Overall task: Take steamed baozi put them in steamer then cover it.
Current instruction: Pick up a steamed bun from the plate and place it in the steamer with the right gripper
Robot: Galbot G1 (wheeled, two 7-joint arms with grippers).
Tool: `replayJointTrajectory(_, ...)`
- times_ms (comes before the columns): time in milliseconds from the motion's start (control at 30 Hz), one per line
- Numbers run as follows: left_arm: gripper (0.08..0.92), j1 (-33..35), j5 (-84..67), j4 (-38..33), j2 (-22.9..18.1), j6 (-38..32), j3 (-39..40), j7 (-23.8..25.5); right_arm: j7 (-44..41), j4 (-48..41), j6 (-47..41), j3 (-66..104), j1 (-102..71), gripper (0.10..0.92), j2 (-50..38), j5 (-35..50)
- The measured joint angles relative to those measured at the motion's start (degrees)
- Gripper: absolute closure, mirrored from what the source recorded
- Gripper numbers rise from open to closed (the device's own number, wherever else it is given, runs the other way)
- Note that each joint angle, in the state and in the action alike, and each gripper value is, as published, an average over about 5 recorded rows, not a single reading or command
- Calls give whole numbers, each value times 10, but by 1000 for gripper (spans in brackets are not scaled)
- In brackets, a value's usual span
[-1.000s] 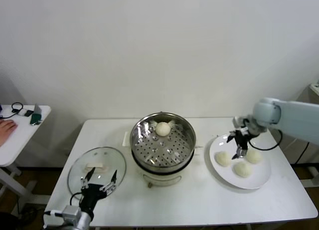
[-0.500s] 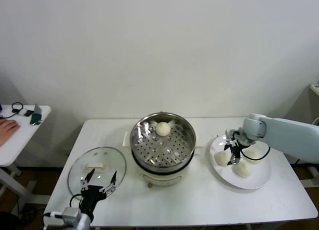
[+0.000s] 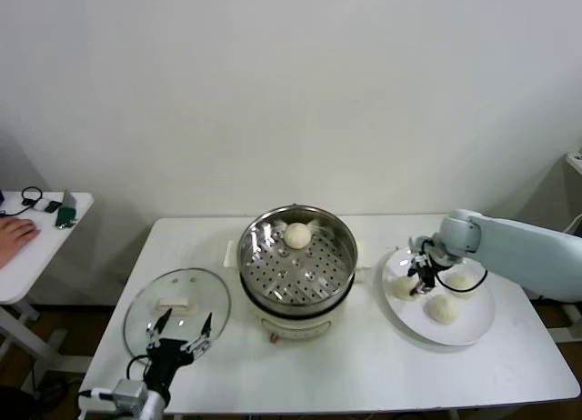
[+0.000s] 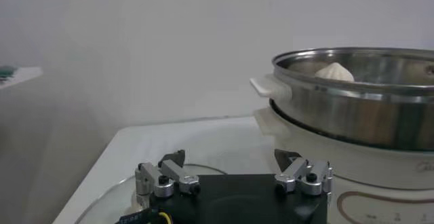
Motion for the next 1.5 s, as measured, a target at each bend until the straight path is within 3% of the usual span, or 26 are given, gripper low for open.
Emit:
replayJointTrajectory(333,177,-2,1,-8,1,2,3,1,-59,57,13,-91,217,516,24,83)
replayJointTrajectory(633,177,-9,1,-12,2,5,5,2,-52,136,-20,-92,327,516,107,173)
replayJointTrajectory(1100,177,-16,-5,-11,0,10,1,4,24,143,-82,-65,263,516,277,192)
replayJointTrajectory(1500,177,-12,-6,-10,2,5,3,3,81,90,-120,-48,160,494,342,140)
